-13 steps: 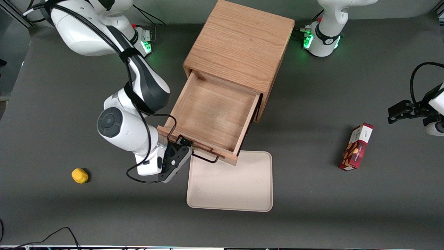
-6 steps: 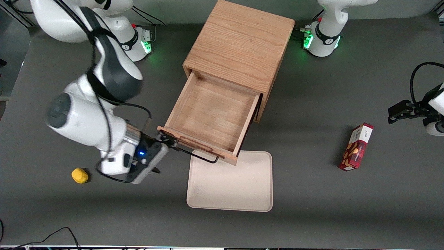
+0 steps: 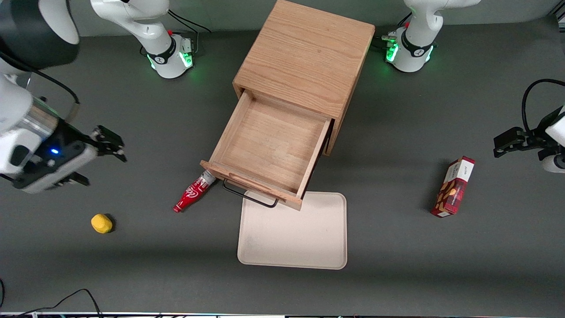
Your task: Open upper drawer
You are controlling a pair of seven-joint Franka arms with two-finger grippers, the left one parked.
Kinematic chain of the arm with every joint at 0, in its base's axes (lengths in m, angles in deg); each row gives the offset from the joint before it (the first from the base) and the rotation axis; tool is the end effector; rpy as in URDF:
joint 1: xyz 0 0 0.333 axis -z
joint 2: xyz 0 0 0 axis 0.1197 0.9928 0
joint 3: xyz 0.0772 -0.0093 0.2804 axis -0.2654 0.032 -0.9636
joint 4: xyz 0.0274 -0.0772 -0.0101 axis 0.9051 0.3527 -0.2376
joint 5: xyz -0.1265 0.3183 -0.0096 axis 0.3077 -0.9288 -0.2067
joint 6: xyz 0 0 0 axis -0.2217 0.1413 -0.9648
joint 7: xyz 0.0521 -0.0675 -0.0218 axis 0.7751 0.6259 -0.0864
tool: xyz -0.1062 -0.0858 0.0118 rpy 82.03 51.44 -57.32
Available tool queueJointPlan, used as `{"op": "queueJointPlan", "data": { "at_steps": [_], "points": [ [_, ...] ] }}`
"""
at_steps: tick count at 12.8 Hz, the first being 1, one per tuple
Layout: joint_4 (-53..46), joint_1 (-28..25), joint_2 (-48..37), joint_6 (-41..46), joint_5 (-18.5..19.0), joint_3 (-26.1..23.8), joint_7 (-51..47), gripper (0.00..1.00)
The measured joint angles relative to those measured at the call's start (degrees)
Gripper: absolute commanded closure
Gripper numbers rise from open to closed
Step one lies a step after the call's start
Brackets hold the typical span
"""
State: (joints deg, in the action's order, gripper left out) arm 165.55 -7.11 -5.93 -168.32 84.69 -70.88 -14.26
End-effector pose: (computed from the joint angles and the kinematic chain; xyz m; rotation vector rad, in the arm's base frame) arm 0.5612 0.0781 0.5637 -2.9993 -0.8366 -0.2024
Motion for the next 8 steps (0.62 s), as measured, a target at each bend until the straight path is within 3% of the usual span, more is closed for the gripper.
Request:
{"op": "queueJointPlan", "data": {
  "at_steps": [3,6,8],
  "points": [
    [7.5,1.0,-6.2,2.9,0.0,3.6,-12.7,0.0],
    [11.1,1.2,-9.6,5.5,0.0,3.9,-28.3,0.0],
    [11.9,1.1,-10.5,5.6,0.1,3.8,-31.6,0.0]
  ]
}}
